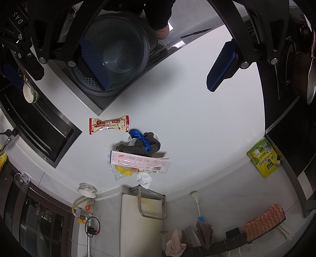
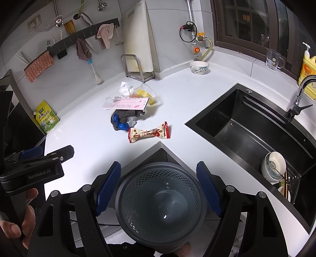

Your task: Collect trash

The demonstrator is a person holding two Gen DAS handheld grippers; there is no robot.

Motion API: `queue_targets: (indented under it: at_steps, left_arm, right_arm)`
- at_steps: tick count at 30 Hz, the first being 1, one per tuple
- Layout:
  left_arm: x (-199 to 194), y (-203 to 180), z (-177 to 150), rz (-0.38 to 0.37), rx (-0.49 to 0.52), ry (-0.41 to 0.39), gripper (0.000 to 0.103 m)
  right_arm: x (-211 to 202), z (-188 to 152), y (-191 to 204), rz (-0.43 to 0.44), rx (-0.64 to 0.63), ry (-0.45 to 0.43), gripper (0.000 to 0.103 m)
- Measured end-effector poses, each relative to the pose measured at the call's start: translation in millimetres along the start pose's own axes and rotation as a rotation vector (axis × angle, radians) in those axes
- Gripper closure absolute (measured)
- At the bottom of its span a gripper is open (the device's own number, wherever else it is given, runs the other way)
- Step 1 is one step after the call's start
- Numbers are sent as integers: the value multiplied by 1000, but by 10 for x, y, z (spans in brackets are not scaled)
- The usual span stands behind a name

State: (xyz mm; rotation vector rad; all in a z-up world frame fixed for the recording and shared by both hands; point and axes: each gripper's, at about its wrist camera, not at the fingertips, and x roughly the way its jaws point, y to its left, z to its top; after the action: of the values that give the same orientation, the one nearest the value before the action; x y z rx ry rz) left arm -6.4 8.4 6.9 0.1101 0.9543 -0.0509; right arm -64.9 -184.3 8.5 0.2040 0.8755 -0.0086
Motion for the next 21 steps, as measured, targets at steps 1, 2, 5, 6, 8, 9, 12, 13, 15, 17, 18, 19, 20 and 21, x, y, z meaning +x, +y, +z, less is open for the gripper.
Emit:
queue_targets:
  at_steps: [1,2,5,6,8,9,12,13,15,17,18,19,20,21]
  left_arm:
    - [0,7,-1,0,-1,0,6]
    - [-2,10,-2,1,-1,0,6]
    - [-8,31,12,4,-5,-1,6]
    - [-15,37,16,5,-6,-1,6]
    - [-19,44,19,7,-8,-2,6]
    - [-21,45,21,8,-9,-2,6]
    - [-37,38,6,11,-13,-2,6]
    - [-39,40,5,12,-15,-2,6]
    - [-51,39,-17,14,-26,-1,6]
    - [-50,35,-41,18,-37,3,6]
    - [-44,34,-54,22,-43,7,6]
    - [-37,33,-70,26,-49,13,6]
    - [-32,32,-90,32,-59,20,6]
    - [-34,34,-110,38,-68,23,6]
  right_arm:
    - [-4,-6,2,0,0,0,28]
    - [-6,-8,-1,2,-1,0,28]
    - [-12,-6,-1,6,-3,-2,28]
    - [-12,-2,0,8,-5,-2,28]
    - [-15,-10,0,10,-8,-5,28]
    - [-15,-9,-2,12,-10,-5,28]
    - [-11,-15,-20,19,-13,-3,28]
    - [-7,-20,-21,21,-15,-2,28]
    - [-2,-26,-29,28,-20,1,28]
    - [5,-40,-46,39,-39,2,28]
    - [9,-48,-54,43,-46,3,28]
    - [27,-61,-75,52,-55,10,28]
    - [47,-65,-96,63,-61,18,28]
    - [68,-65,-120,77,-69,24,28]
